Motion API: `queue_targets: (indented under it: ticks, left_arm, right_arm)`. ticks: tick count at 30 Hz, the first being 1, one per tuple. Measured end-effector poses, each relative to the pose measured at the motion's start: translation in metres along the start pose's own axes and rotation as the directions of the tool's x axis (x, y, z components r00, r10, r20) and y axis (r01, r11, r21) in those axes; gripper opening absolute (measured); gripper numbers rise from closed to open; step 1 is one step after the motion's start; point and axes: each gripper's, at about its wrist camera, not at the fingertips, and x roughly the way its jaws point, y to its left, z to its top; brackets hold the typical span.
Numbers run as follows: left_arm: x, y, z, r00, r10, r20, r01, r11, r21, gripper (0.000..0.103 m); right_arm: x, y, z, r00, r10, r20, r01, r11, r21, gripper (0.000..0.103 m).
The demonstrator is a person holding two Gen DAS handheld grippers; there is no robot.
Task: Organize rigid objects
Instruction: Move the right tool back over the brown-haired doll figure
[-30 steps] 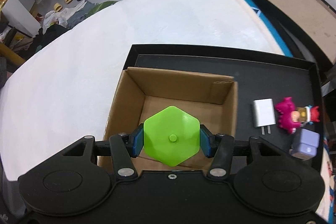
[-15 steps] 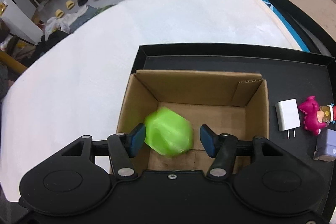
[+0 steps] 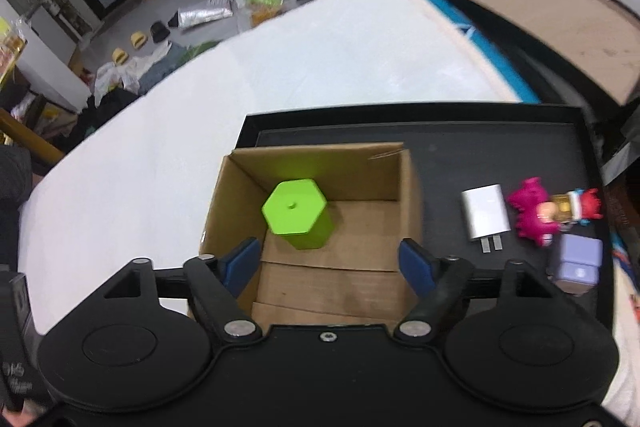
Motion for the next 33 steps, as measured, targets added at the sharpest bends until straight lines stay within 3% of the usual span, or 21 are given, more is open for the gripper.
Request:
queue_targets:
  ticks: [6, 14, 21, 27, 33]
  left_arm:
    - [0.001, -0.001, 0.001, 1.0, 0.011, 0.0, -0.011, 1.0, -0.009, 0.02]
    - [0.0, -0.005, 0.001, 1.0, 0.029, -0.002, -0.029, 1.0, -0.007, 0.02]
    - [0.001, -0.007, 0.001, 0.999, 0.047, -0.005, -0.047, 0.999, -0.014, 0.02]
    - [0.0, -0.008, 0.0, 0.998, 0.058, -0.003, -0.058, 0.998, -0.015, 0.02]
    - [0.001, -0.011, 0.0, 0.997, 0.073, -0.006, -0.073, 0.997, -0.01, 0.02]
  right_arm:
    - [-0.028, -0.027, -0.01, 0.997, -0.043, 0.063, 0.043, 0.999, 0.002, 0.087]
    - [-0.041, -0.074, -0.028, 0.992, -0.081, 0.097, 0.073, 0.994, 0.087, 0.095]
    - [-0.037, -0.108, -0.045, 0.99, -0.122, 0.064, 0.111, 0.982, 0.155, 0.095]
    - [-0.02, -0.136, -0.062, 0.987, -0.155, -0.03, 0.158, 0.963, 0.217, 0.095]
    - [-0.01, -0.152, -0.075, 0.985, -0.157, -0.069, 0.169, 0.951, 0.257, 0.095]
